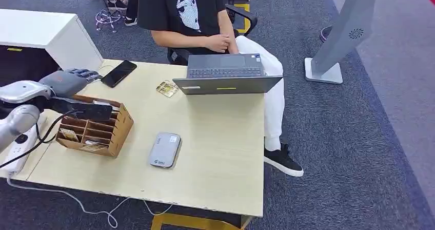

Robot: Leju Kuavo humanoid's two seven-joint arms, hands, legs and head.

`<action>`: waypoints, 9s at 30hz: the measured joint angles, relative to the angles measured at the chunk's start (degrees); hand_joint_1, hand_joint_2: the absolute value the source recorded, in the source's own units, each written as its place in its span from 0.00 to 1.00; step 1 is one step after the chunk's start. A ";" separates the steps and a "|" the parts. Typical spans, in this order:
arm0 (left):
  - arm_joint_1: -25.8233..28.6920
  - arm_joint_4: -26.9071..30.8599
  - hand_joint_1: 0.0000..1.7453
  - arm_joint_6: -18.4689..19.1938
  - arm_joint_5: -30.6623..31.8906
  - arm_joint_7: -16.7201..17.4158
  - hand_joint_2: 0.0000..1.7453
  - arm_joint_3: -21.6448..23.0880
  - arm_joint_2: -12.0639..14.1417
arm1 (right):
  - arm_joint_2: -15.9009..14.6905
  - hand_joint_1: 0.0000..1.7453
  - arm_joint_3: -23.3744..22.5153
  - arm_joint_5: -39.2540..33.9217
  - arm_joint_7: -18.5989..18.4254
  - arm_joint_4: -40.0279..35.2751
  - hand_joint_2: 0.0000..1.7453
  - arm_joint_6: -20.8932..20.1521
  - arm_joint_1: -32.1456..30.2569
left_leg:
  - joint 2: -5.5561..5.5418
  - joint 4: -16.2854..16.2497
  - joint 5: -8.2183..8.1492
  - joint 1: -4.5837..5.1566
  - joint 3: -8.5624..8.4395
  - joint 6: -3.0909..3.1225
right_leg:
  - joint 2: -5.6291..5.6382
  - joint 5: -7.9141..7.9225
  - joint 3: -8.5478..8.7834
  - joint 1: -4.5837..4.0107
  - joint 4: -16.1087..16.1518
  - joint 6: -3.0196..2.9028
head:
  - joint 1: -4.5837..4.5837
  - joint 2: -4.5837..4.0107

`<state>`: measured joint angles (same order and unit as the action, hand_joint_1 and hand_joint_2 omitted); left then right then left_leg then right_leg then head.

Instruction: Pass the card to the sensor for recognition and then transmit it.

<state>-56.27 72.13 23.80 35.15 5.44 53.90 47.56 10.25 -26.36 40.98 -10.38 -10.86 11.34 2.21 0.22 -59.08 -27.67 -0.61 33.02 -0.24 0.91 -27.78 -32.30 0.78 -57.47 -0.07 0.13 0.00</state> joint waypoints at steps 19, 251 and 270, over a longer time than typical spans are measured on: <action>-0.32 -1.00 0.00 -0.39 -0.20 -0.09 1.00 0.74 -1.29 | 0.02 0.00 -0.48 -0.02 0.11 0.00 1.00 -0.15 0.03 | 0.00 0.00 0.00 0.00 0.00 0.00 | 0.00 0.00 0.00 0.00 0.00 0.00 | 0.00 0.00; 17.70 -12.66 1.00 -22.50 16.83 -1.82 1.00 -18.62 -16.13 | 0.68 0.00 -9.49 7.19 2.21 0.00 1.00 -0.92 0.60 | -0.06 -0.02 0.03 0.01 0.01 0.03 | -0.06 0.03 0.00 0.02 0.00 0.03 | 0.02 -0.02; 19.18 -5.79 1.00 -44.70 20.20 -3.10 1.00 -30.93 -22.64 | 1.07 0.00 -9.70 9.27 1.36 0.00 1.00 -0.77 0.81 | -0.16 -0.08 0.09 0.04 0.19 0.07 | -0.17 0.08 -0.11 0.05 0.01 0.09 | 0.02 0.00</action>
<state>-37.08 66.34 -20.90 55.34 2.34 22.97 24.92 11.32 -36.06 50.25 -9.03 -10.86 10.58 3.01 0.05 -59.16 -27.57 -0.58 33.21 -0.18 0.74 -27.70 -32.41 0.82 -57.47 0.02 0.15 0.00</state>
